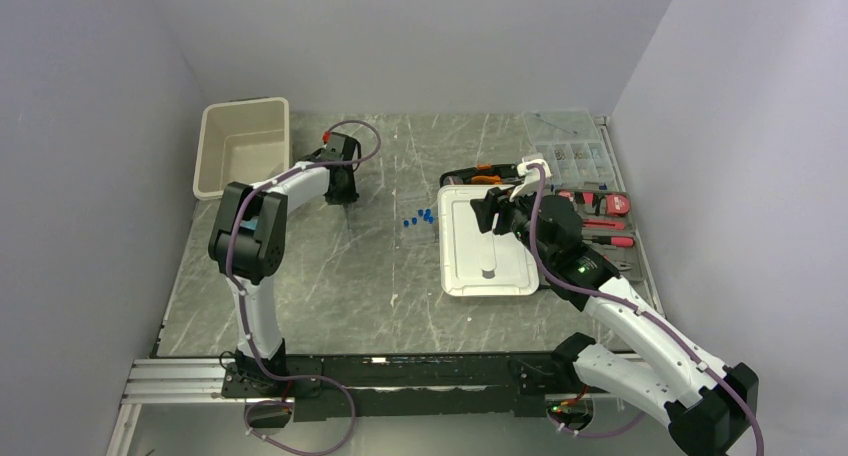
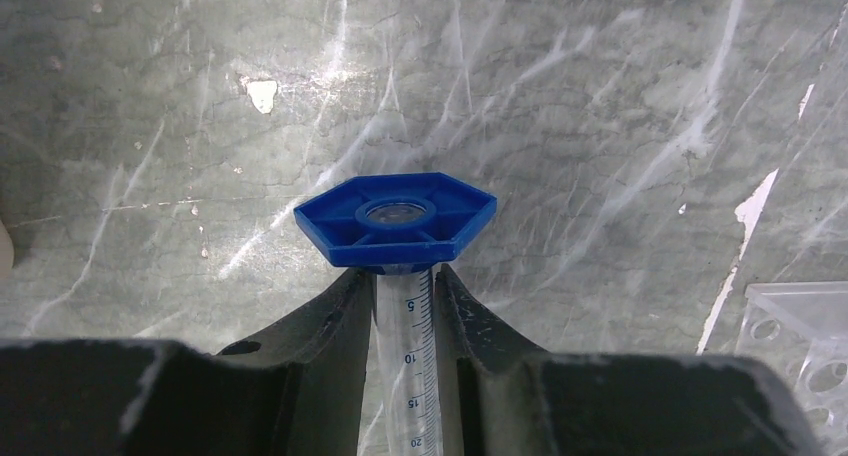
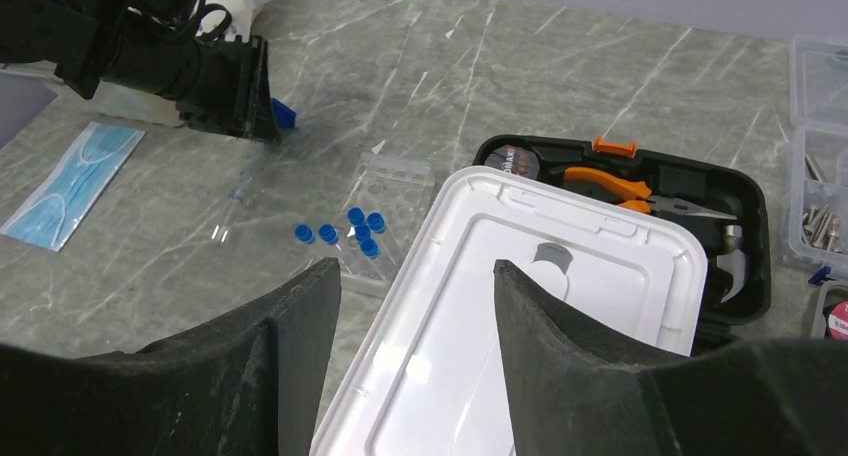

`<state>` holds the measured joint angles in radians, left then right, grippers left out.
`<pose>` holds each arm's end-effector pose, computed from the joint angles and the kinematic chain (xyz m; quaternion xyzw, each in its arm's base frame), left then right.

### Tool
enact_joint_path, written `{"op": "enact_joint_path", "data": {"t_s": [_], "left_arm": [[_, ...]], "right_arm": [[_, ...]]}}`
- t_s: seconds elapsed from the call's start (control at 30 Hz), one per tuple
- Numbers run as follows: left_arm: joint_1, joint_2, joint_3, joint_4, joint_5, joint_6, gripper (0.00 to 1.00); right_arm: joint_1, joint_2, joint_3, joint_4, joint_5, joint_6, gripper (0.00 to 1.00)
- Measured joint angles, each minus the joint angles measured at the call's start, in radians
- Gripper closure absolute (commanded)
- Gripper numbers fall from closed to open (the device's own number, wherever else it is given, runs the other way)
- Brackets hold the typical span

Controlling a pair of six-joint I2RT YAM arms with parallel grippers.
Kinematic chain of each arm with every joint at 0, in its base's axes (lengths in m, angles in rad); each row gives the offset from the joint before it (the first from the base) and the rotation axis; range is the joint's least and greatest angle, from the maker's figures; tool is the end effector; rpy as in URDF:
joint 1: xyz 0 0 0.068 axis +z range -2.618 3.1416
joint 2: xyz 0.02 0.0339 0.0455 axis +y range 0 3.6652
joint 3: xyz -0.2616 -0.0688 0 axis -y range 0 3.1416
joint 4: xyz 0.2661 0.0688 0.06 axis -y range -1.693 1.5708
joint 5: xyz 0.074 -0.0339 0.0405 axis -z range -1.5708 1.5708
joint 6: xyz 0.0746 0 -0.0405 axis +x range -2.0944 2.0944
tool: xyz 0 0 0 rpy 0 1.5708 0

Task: Organize the chemistry lab equipment

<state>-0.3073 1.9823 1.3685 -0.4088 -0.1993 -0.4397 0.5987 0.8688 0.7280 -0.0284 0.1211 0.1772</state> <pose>0.4366 -0.1231 0.1235 -0.0902 0.9540 -0.0091 0.2857 0.2272 0.1441 0.3104 -0.1214 0.7542 0.2007 0.6133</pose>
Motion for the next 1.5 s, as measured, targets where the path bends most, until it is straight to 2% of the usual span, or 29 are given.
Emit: {"op": "enact_joint_path", "data": {"t_s": [0.63,0.73,0.87,1.0,1.23,1.5], "left_arm": [[0.001,0.026,0.011,-0.008,0.011,0.036,0.65],[0.001,0.026,0.011,-0.007,0.014,0.037,0.69],[0.000,0.025,0.010,-0.006,0.019,0.040,0.85],[-0.001,0.009,-0.006,0.002,0.028,0.058,0.87],[-0.011,-0.117,0.005,-0.081,0.053,0.124,0.88],[0.032,-0.338,0.185,-0.203,0.062,0.266,0.87]], "right_arm": [[-0.001,-0.007,0.000,0.000,-0.001,0.004,0.40],[-0.001,-0.007,0.000,0.000,-0.001,0.006,0.40],[-0.001,-0.007,0.000,0.000,-0.001,0.006,0.40],[-0.001,-0.007,0.000,0.000,0.000,0.006,0.40],[-0.001,-0.007,0.000,0.000,0.000,0.006,0.40],[-0.001,-0.007,0.000,0.000,0.000,0.006,0.40]]}}
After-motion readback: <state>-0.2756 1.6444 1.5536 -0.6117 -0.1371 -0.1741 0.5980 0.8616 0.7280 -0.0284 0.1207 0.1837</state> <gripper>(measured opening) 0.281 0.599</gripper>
